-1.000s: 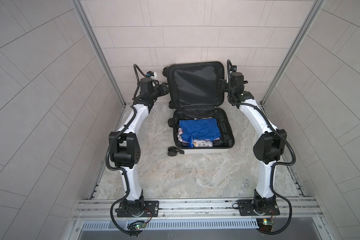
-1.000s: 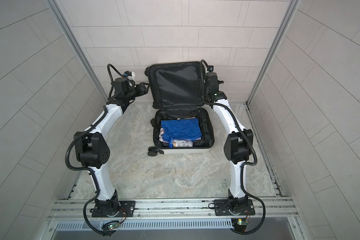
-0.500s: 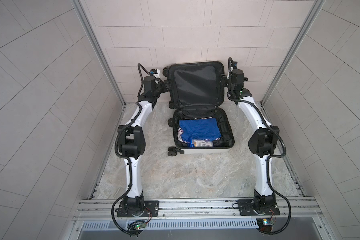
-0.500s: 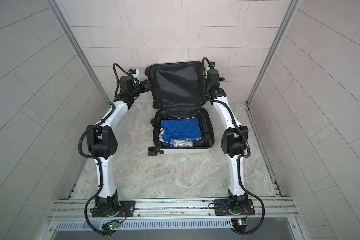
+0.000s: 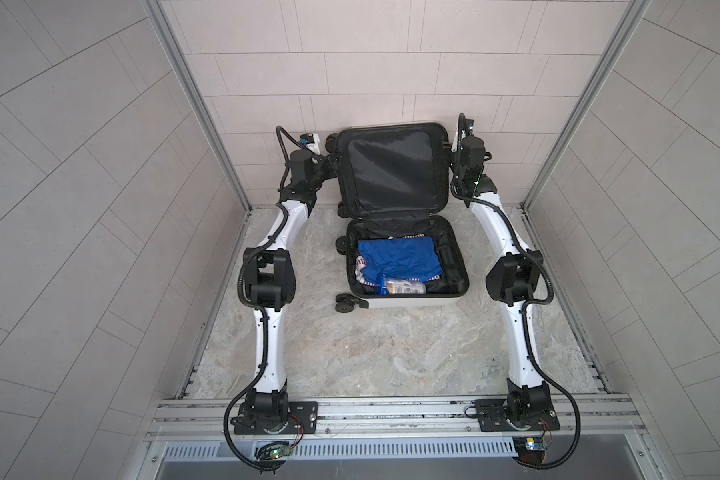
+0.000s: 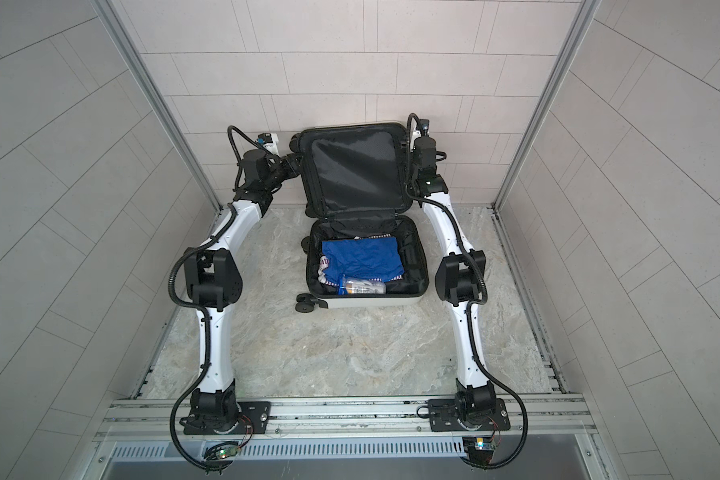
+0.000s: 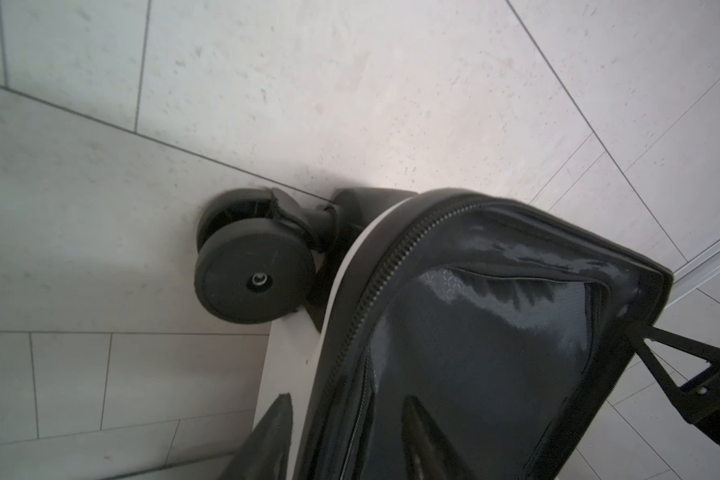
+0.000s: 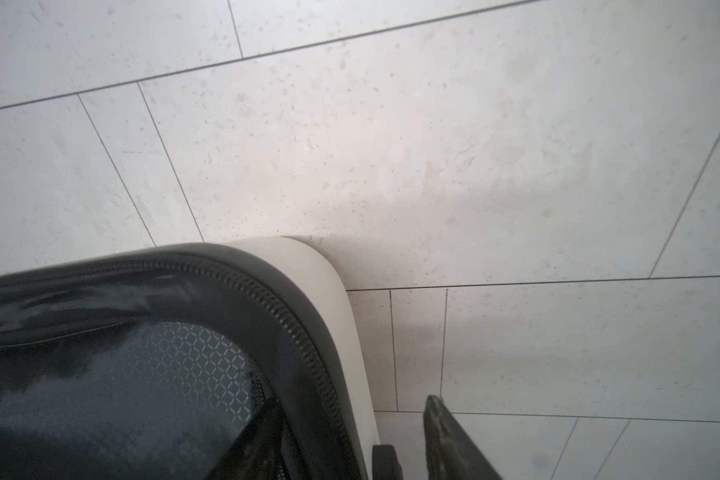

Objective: Pack the luggage
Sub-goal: 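Grasp the lid's top corners with both grippers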

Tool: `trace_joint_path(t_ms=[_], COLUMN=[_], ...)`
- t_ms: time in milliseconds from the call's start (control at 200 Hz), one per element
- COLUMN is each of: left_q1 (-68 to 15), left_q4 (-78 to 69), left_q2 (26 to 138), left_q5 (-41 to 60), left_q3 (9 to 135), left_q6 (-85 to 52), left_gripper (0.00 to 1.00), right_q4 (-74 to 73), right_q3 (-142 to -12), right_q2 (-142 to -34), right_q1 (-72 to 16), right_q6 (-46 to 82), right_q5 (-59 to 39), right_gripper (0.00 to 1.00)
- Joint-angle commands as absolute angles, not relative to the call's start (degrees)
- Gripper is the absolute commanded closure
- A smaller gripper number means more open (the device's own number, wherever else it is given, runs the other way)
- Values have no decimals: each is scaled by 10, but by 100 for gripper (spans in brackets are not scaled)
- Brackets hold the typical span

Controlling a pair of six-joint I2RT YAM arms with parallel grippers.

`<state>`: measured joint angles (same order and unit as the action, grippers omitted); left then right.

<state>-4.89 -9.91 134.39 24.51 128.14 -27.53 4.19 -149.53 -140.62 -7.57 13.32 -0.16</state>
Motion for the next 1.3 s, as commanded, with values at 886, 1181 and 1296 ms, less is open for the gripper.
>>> trace_joint_path(t_ms=[886,1181,1296], left_q1=[-93,-107,-111], left_q4=[-110,-162,-171], left_q2=[1265,1161,1126], left_q5=[203,168,159], left_q3=[1234,1085,1038], left_q6=[-182,-167,-165], left_gripper=[100,100,100], right_q4=[49,145,155], right_q3=[-1540,-1530,-1485], right_q2=[-1390,-1340,-1304], right_q1=[-94,-101,-104], right_q6=[145,131,124], right_q5=[-102,-107,-93], right_gripper=[100,100,100])
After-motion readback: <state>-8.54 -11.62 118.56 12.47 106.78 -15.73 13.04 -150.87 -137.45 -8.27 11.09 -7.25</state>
